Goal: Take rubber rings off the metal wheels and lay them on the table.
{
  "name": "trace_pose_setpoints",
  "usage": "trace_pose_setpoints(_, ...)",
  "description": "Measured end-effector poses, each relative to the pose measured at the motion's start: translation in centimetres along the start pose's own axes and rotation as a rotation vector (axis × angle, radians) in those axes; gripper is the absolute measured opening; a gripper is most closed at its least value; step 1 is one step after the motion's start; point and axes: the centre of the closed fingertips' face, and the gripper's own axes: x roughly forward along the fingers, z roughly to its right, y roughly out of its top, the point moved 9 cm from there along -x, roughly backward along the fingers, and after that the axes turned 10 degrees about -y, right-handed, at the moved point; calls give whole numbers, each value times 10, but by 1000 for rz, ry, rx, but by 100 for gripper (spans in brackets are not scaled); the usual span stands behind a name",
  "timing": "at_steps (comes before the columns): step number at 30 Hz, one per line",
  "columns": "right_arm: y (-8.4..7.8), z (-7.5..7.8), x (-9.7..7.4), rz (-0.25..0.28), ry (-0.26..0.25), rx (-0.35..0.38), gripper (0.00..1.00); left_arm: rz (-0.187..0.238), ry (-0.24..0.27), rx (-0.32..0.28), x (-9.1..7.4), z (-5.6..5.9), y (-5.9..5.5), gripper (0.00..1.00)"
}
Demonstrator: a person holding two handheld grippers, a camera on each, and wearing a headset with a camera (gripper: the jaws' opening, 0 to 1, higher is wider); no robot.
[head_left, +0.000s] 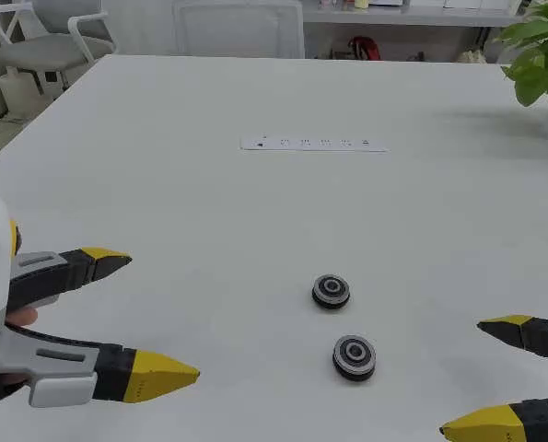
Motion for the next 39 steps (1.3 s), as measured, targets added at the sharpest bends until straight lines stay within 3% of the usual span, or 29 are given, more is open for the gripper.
trace_pose_setpoints(6, 0, 0, 0, -2, -11, 3, 99, 18, -3, -8, -1, -1, 0, 100)
trace_pose_setpoints(18, 0, 0, 0, 12, -29, 31, 98, 11, -18, -7, 0, -1, -2, 100)
trace_pose_setpoints(37, -4, 1, 1, -30, -17, 13, 98, 24, -3, 11, 0, -1, 0, 100)
trace_pose_setpoints(39, -3, 4, -1, -10, -31, 29, 98, 22, -2, 17, 0, 0, 1, 100)
